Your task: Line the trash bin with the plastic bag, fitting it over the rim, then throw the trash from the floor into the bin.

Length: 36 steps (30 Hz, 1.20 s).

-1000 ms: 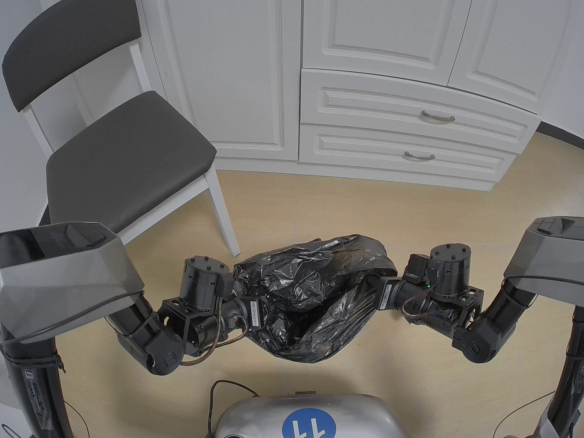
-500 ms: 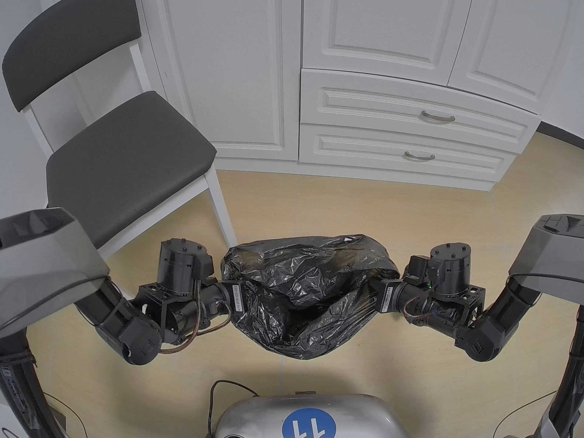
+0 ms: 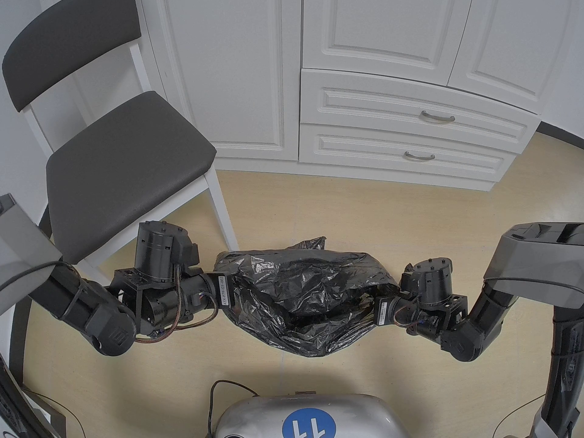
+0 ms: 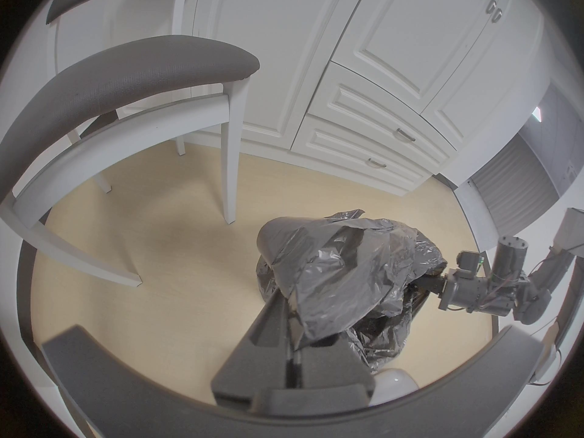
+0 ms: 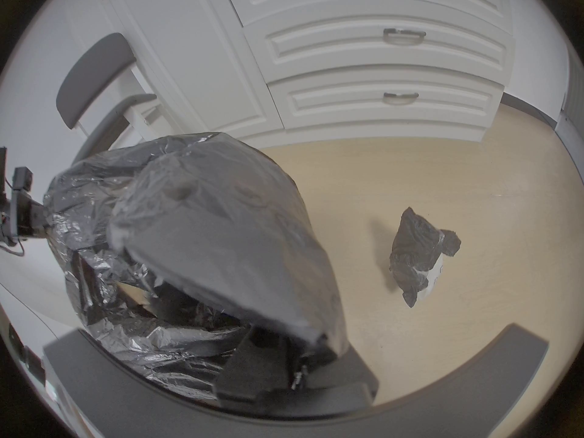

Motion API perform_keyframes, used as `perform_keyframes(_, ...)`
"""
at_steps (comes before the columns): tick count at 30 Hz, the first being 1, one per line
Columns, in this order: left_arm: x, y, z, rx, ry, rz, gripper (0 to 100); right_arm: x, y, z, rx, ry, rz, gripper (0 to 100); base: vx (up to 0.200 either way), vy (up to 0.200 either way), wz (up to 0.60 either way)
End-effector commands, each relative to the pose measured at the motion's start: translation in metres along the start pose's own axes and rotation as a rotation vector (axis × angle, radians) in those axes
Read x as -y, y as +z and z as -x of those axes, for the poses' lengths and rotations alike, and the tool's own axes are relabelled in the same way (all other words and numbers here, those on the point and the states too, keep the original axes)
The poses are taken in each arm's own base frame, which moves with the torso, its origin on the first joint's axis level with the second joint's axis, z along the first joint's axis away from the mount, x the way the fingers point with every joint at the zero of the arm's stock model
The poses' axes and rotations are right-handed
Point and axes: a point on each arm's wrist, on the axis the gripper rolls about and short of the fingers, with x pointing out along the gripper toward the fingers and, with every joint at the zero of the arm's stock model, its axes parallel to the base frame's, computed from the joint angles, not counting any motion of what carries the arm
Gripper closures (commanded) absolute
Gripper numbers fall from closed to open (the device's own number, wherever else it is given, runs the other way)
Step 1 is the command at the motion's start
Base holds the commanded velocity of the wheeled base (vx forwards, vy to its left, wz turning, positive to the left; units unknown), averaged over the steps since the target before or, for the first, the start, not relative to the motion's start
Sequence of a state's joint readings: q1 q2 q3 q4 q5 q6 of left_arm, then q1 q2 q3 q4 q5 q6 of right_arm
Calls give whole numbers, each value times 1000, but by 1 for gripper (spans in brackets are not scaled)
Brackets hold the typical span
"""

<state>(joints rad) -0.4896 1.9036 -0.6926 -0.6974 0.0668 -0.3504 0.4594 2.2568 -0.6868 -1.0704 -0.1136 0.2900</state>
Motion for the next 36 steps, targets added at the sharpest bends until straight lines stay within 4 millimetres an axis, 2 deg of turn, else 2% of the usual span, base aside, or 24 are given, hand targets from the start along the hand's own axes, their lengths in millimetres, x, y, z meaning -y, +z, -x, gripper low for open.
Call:
perform_keyframes(1,1,-2,1,-23,-10,-2,100,5,-20,-19,-50,-36,6,100,0,0,0)
perform_keyframes(4,-1,-13,-15,-68,-6,-3,100,6,-25,-23,-59,-48,8,100,0,0,0)
perform_keyframes(8,-5,-28,-39,-124,14,5,100,4,-23,-19,-55,-41,12,100,0,0,0)
perform_keyframes(9,-5,-28,-39,-125,15,5,100,4,-22,-19,-53,-41,12,100,0,0,0)
perform_keyframes(11,-7,-38,-60,-144,27,48,100,3,-15,-14,-35,-38,8,100,0,0,0)
perform_keyframes(14,-7,-41,-76,-118,29,113,100,10,-7,-12,-16,-55,3,100,0,0,0)
perform_keyframes(19,-4,-36,-83,-88,15,179,100,30,8,-10,22,-101,3,100,0,0,0)
perform_keyframes(20,-1,-36,-88,-82,10,211,100,39,17,-7,29,-126,2,100,0,0,0)
perform_keyframes(25,7,-47,-110,-104,8,265,100,52,39,4,17,-162,-18,100,0,0,0)
perform_keyframes(28,8,-55,-119,-120,21,272,100,52,40,5,15,-161,-19,100,0,0,0)
perform_keyframes(34,8,-54,-121,-107,31,273,100,47,37,4,7,-149,-18,100,0,0,0)
perform_keyframes(36,7,-53,-121,-106,37,273,100,35,32,3,-7,-111,-17,100,0,0,0)
